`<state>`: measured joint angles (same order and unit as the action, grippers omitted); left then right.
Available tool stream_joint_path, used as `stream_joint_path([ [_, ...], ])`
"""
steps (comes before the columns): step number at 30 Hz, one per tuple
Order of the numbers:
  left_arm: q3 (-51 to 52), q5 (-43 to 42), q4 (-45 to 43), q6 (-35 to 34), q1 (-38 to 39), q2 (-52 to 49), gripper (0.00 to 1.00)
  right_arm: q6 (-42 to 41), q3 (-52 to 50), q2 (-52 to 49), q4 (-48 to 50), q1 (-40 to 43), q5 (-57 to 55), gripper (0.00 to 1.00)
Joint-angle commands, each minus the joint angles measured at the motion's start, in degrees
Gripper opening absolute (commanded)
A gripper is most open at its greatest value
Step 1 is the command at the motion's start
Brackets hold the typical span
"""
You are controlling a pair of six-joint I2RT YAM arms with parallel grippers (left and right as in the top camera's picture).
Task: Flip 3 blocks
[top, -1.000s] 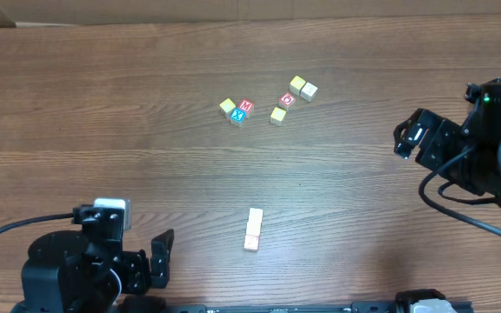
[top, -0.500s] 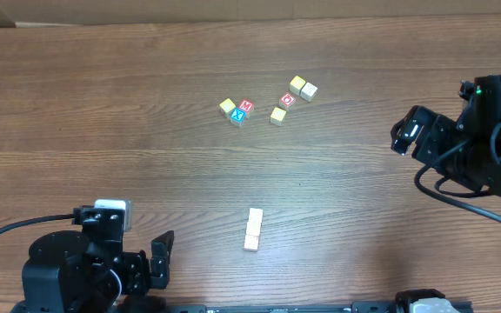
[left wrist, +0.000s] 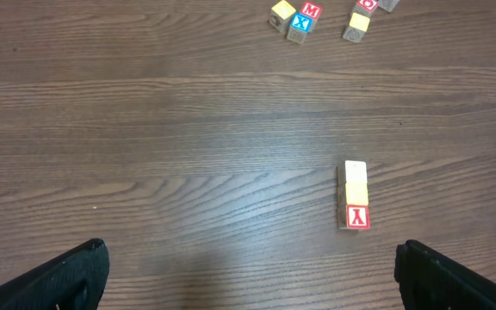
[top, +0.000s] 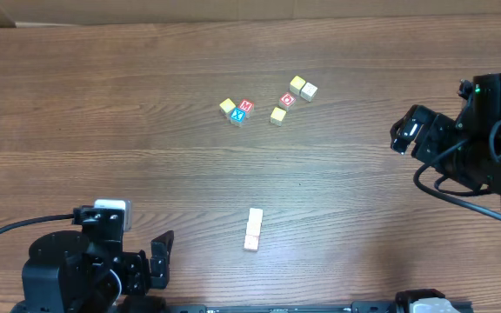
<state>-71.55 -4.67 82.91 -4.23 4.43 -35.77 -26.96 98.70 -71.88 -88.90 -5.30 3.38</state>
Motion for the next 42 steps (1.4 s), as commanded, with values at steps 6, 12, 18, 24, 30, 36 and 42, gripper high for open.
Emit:
stream_joint_path([
  [6, -0.2, 0.4, 0.0, 1.0, 0.2, 0.2, 1.00, 0.5, 0.7, 14.2, -1.5, -0.2, -3.0, 1.00],
  [12, -0.2, 0.4, 0.0, 1.0, 0.2, 0.2, 1.00, 2.2, -0.8, 26.5, -3.0, -0.2, -6.8, 1.00],
  [18, -0.2, 0.4, 0.0, 1.0, 0.2, 0.2, 1.00, 4.2, -7.5, 38.6, -0.9, -0.2, -11.4, 1.00],
  [24, -0.2, 0.4, 0.0, 1.0, 0.2, 0.2, 1.00, 16.0, -26.2, 52.6, 19.3, -0.2, -10.8, 1.00],
  [30, -0.2, 0.4, 0.0, 1.0, 0.2, 0.2, 1.00, 17.0, -52.5, 64.5, 46.1, -0.2, -6.5, 1.00],
  [36, -0.2, 0.4, 0.0, 1.0, 0.2, 0.2, 1.00, 17.0, -79.4, 71.7, 79.7, -0.2, 0.0, 1.00],
  [42, -0.2, 0.4, 0.0, 1.0, 0.2, 0.2, 1.00, 19.8, -91.5, 71.7, 95.1, -0.2, 0.6, 1.00],
])
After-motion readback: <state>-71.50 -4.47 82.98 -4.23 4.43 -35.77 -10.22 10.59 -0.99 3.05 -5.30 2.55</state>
